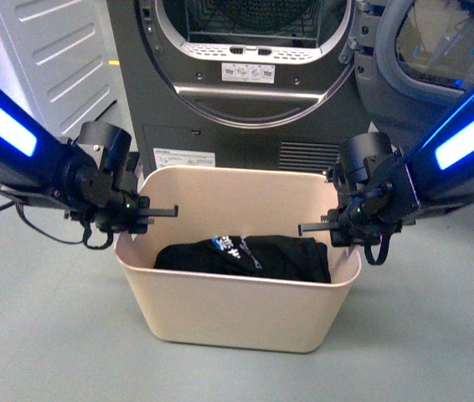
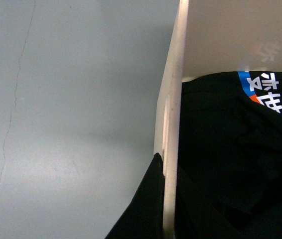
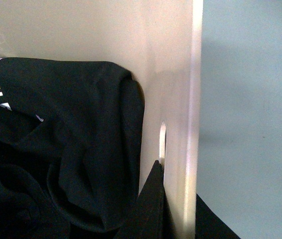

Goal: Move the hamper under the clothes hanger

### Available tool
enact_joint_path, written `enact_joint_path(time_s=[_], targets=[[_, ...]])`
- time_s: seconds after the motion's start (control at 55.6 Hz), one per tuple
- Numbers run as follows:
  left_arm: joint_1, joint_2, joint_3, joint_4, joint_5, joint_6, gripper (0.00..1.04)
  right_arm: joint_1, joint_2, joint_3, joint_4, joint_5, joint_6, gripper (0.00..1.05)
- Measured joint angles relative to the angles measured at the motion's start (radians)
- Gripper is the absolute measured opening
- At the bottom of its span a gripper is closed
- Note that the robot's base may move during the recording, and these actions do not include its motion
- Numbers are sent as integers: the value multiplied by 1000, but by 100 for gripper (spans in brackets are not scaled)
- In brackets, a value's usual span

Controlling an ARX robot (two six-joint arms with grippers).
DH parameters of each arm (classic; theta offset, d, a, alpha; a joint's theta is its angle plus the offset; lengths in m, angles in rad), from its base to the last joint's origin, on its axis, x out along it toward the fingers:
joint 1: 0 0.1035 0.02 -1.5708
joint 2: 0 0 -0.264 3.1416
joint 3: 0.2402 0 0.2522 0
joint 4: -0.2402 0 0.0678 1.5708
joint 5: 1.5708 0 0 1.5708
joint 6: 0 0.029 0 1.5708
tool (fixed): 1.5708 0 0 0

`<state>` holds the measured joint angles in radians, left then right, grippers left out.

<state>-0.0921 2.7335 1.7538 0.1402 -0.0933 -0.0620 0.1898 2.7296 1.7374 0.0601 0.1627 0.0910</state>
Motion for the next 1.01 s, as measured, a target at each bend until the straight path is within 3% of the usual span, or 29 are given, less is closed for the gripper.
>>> enact_joint_path(time_s=[0.486,1.007], targets=[[-52,-308,-474,202,-46,-40,4,19,-320,-474,241,-33,-40,2],[-146,-503,-685,254,-83,-53,4,13,-568,-853,414,-59,-45,2]])
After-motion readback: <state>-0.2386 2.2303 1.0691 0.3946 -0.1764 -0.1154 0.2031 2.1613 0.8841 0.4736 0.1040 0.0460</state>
